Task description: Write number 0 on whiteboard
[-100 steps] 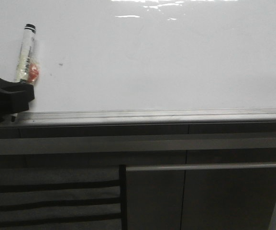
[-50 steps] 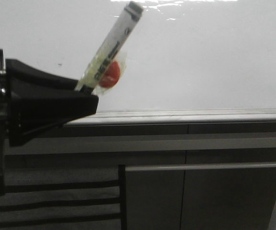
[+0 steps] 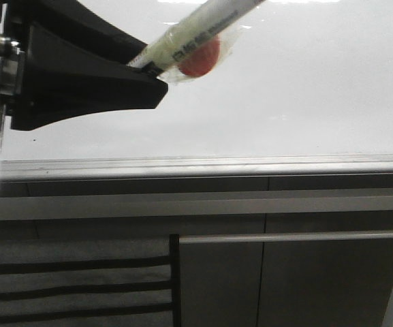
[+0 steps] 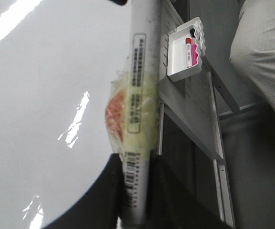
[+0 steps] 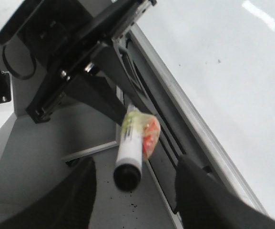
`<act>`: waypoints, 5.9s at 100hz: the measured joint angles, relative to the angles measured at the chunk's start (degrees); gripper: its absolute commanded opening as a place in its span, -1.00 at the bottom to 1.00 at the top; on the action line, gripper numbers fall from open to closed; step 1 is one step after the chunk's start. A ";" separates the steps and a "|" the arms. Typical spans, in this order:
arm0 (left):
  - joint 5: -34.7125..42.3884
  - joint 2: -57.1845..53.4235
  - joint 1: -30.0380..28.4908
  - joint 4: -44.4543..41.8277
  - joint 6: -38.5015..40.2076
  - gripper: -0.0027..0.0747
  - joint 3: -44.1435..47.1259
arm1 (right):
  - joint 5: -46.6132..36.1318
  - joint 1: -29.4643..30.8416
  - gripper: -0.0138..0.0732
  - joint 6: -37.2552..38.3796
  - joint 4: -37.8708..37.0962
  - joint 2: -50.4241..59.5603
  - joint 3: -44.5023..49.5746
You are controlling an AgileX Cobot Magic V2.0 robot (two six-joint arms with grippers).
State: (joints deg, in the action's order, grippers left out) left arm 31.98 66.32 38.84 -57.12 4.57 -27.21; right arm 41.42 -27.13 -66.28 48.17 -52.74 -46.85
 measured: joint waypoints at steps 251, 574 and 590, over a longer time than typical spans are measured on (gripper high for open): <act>-30.04 -25.50 -2.39 23.01 -13.54 0.34 -3.26 | -13.28 -1.51 -0.84 0.12 -2.19 -37.78 -16.36; -18.13 -1.89 0.19 52.07 -9.94 -0.98 -2.26 | 1.99 4.54 0.64 21.03 -25.53 1.65 -14.75; -12.51 -1.89 -4.36 58.91 -9.94 -0.98 0.72 | 8.51 8.97 -0.55 27.87 -30.46 9.94 -12.43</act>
State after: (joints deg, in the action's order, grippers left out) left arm 19.47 64.43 34.48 1.79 -5.37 -26.49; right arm 49.94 -18.15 -38.41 17.71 -42.79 -59.28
